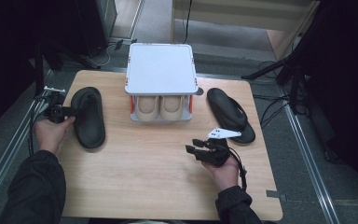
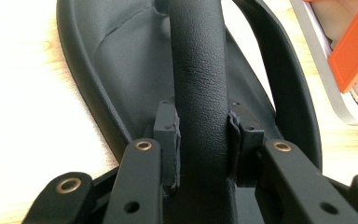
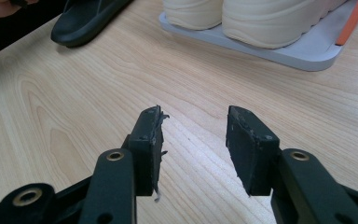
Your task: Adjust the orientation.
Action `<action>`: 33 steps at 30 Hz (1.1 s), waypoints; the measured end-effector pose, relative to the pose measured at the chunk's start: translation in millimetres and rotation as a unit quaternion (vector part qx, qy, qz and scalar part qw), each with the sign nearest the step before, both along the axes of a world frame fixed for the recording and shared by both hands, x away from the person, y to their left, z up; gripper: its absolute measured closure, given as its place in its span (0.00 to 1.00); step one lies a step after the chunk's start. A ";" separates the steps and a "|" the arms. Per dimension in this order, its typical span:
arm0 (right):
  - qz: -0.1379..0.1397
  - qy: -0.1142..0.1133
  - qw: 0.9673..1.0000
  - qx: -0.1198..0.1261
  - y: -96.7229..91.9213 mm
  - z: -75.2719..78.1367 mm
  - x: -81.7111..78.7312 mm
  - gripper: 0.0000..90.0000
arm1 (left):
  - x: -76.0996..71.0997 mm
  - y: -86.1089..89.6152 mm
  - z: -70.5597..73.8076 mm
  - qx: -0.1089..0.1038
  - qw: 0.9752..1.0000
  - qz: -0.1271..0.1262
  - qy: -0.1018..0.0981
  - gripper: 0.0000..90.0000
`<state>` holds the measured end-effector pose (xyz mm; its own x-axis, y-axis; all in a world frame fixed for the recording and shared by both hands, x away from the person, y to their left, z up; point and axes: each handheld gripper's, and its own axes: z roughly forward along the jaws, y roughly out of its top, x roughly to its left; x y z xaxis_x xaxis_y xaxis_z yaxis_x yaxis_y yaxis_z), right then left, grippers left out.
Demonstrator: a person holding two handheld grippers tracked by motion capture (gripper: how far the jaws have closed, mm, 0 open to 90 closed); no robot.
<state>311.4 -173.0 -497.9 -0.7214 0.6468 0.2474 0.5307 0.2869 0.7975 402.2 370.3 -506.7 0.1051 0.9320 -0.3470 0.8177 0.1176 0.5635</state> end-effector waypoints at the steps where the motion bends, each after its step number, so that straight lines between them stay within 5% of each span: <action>1: 0.000 0.000 1.000 0.000 0.0 0.1 0.0 0.63 | -0.2 -0.2 0.8 0.001 1.000 -0.001 0.000 0.78; 18: 0.000 0.001 1.000 -0.001 -0.2 -0.4 0.4 0.63 | -4.9 -5.6 9.0 0.002 1.000 -0.011 -0.005 0.78; 33: -0.006 -0.001 1.000 0.004 -4.2 1.6 2.0 0.63 | -42.6 -28.5 33.8 -0.020 0.999 -0.037 -0.026 0.78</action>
